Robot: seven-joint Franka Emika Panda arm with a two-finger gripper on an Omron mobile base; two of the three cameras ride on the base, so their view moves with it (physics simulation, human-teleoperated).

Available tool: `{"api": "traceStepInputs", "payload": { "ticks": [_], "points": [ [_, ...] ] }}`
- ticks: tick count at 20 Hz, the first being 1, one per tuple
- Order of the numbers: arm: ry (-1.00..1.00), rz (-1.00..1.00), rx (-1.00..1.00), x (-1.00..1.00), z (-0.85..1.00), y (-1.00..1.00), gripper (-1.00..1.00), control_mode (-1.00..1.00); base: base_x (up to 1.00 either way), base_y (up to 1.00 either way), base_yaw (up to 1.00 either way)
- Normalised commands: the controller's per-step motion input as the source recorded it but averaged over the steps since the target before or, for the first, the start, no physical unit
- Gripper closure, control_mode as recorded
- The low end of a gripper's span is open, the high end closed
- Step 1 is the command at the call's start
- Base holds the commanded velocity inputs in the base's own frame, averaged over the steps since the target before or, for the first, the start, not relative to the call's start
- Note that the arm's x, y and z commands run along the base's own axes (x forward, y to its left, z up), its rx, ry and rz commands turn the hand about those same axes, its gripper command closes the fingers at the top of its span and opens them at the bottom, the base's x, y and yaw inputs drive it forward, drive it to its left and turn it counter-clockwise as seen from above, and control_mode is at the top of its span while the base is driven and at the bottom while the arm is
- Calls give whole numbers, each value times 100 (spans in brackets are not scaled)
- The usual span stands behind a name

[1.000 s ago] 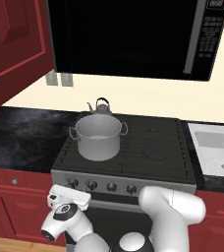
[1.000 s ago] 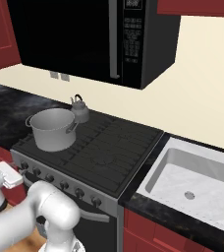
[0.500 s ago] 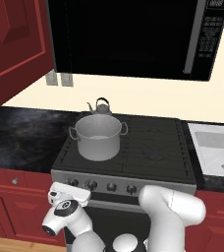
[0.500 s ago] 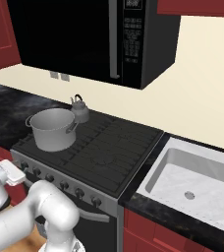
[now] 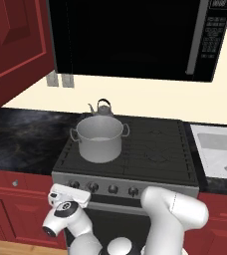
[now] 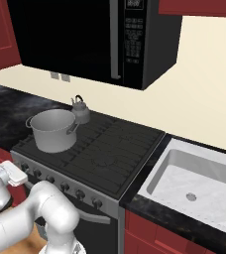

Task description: Pick the kettle from the cabinet and place it on a stove burner. Then pick the pot from the counter and place it on another stove burner. Finally, turn both burners on.

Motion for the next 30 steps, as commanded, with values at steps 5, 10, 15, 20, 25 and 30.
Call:
{"api": "traceStepInputs", "payload": {
  "ticks": [5,10,15,20,25,30],
  "points": [
    [0,0,0,11,-10,10,-100,-100,0,0,0],
    [0,0,0,6,-9,6,-100,-100,0,0,0],
    [0,0,0,11,-8,5,100,-100,0,0,0],
    [0,0,0,13,-3,0,100,-100,0,0,0],
    [0,1,0,6,0,0,100,-100,0,0,0],
    [0,2,-4,0,0,0,100,-100,0,0,0]
  ]
}}
